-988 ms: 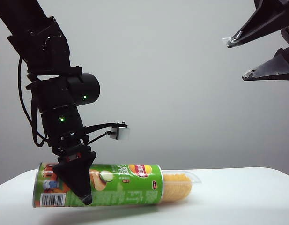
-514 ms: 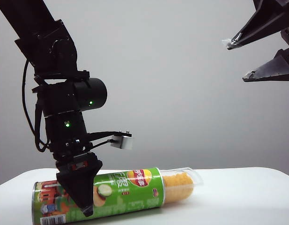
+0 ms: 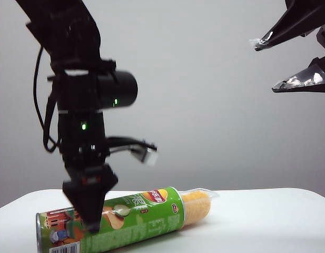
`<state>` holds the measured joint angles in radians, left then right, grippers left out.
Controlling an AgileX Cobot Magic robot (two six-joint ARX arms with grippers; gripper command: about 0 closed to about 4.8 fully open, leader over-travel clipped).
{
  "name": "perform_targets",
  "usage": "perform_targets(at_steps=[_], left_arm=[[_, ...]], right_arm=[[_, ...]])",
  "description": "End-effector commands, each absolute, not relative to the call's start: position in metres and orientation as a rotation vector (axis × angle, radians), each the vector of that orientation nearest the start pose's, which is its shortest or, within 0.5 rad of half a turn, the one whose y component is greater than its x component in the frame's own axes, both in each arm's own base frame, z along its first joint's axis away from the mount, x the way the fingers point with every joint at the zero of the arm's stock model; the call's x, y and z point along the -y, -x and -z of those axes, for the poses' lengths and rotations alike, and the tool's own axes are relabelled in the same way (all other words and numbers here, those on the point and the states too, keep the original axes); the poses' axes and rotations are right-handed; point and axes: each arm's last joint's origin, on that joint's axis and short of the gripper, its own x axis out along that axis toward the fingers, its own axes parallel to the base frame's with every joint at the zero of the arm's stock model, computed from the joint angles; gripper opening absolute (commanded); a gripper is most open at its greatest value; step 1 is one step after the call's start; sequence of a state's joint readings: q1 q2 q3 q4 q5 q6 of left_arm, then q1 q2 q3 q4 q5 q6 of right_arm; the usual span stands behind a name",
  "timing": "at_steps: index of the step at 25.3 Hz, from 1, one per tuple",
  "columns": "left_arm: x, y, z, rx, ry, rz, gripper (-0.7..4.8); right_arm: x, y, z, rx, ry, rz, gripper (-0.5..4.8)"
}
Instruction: Pick up the green tub of chips from the desk, pull out the transparent container with the chips inside partially, and then place the chips back on the desk.
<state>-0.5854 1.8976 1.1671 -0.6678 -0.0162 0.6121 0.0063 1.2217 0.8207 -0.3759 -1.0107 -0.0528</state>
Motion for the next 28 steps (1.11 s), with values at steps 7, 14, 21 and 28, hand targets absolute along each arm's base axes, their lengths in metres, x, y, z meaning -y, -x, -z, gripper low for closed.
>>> perform_targets(at_steps=[7,14,21,28], left_arm=[[0.170,-0.252,-0.231,-1.075,-0.818,0.733,4.79],[0.123,-0.198,-0.320,-0.823,-0.678,0.522,4.79],[0.051,-0.142,-0.365,-0.558,-0.469,0.314,4.79],[0.007,-0.093,-0.346,-0.300,-0.323,0.197,4.79]], right_arm=[[-0.024,-0.229,-0.257,-0.729,-0.306,-0.868,4.79],[-0.017,-0.190,-0.260,-0.908,-0.122,-0.632,4.79],[-0.013,-0.151,-0.298,-0.648,-0.072,-0.604,4.79],[-0.001,-0.111,-0.336,-0.307,-0.144,-0.595,2.52]])
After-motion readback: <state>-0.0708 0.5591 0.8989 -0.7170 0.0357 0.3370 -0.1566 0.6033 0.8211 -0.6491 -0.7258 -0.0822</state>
